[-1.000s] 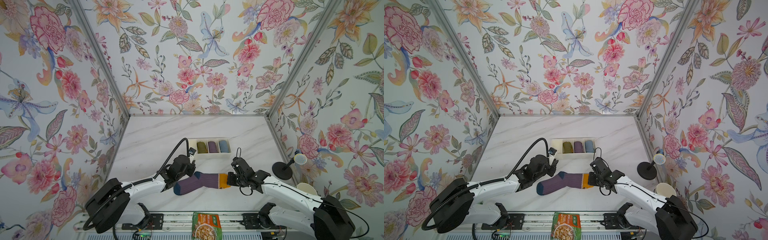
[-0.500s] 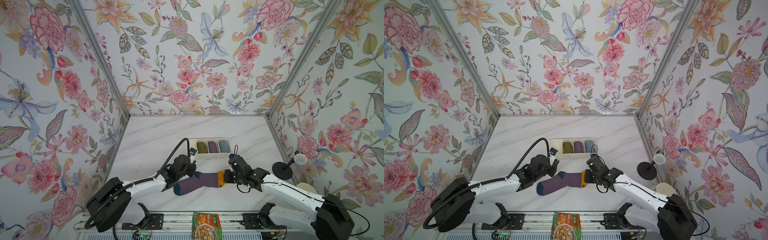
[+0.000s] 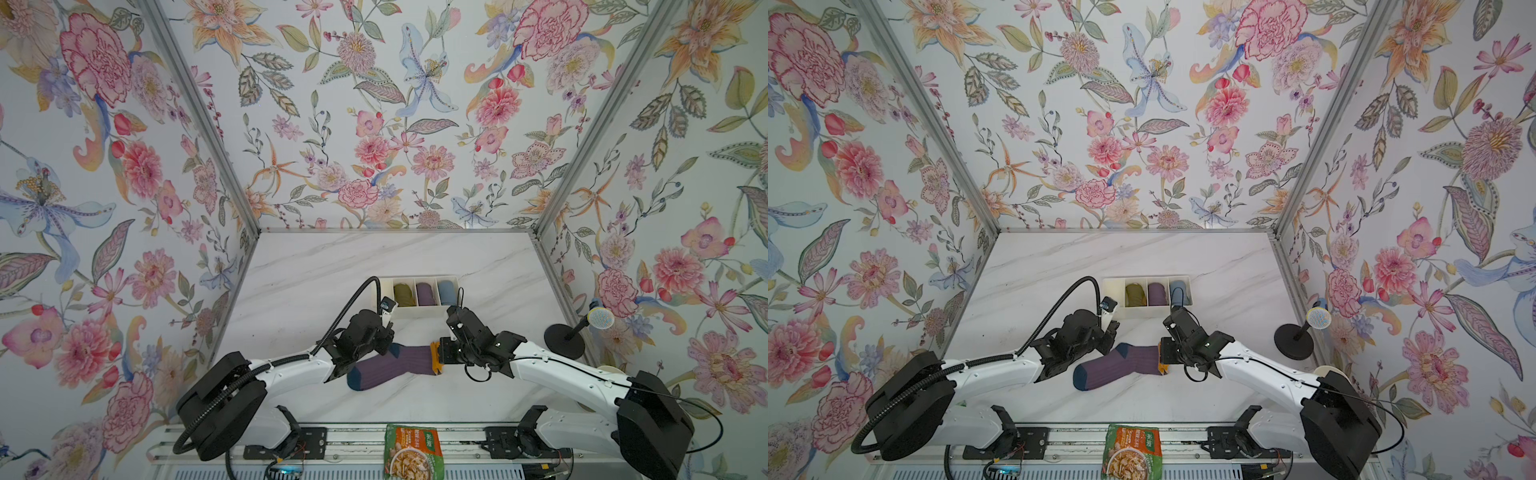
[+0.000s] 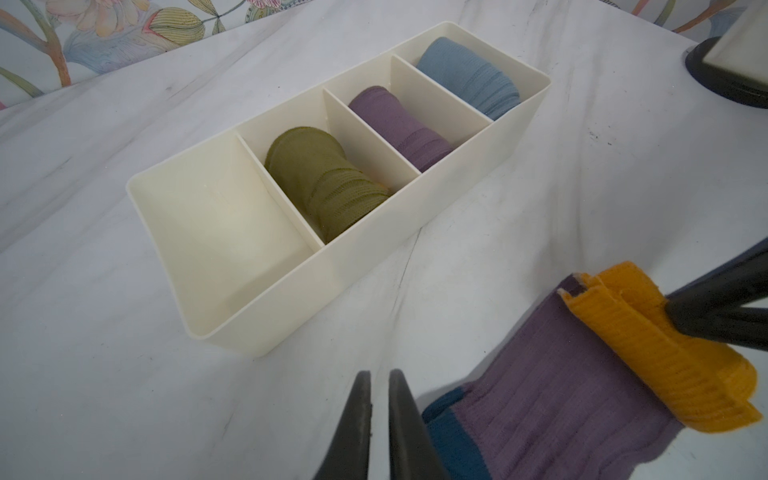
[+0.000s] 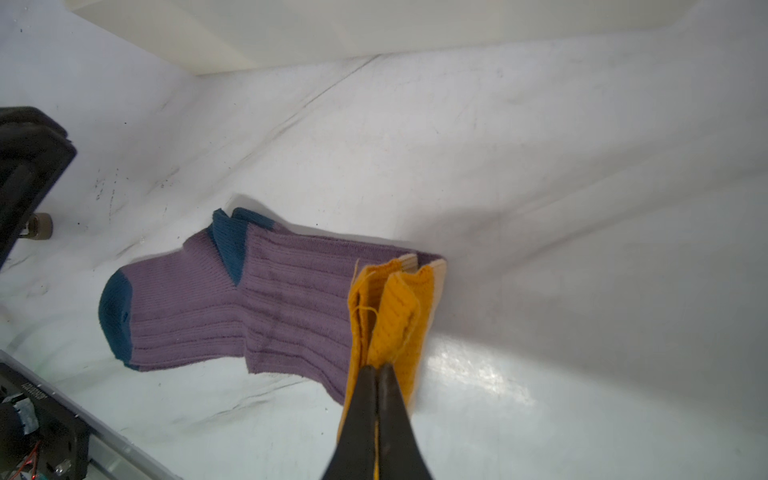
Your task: Roll the socks
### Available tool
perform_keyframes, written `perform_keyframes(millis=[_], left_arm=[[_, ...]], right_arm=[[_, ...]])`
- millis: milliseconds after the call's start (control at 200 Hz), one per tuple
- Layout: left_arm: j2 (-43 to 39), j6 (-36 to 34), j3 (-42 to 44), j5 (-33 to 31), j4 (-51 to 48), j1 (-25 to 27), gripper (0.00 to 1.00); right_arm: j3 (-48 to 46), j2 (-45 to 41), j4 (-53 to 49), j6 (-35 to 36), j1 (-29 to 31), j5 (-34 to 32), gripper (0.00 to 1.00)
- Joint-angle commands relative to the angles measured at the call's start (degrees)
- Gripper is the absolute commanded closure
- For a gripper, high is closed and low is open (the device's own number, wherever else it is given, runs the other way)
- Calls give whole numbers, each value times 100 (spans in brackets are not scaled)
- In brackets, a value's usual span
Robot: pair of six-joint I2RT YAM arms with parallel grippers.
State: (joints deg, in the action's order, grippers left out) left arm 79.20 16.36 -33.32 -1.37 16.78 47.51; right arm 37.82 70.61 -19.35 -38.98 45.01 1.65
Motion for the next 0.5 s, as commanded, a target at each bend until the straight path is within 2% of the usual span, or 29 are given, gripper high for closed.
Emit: perform_keyframes(millis=[0,495], left_arm=[[87,-10,-139,132,65,54,87],[175,0,-146,226,76,54,87]], right_arm=[[188,148,216,101,73,115,100],[261,805,799,66,246,530,100]])
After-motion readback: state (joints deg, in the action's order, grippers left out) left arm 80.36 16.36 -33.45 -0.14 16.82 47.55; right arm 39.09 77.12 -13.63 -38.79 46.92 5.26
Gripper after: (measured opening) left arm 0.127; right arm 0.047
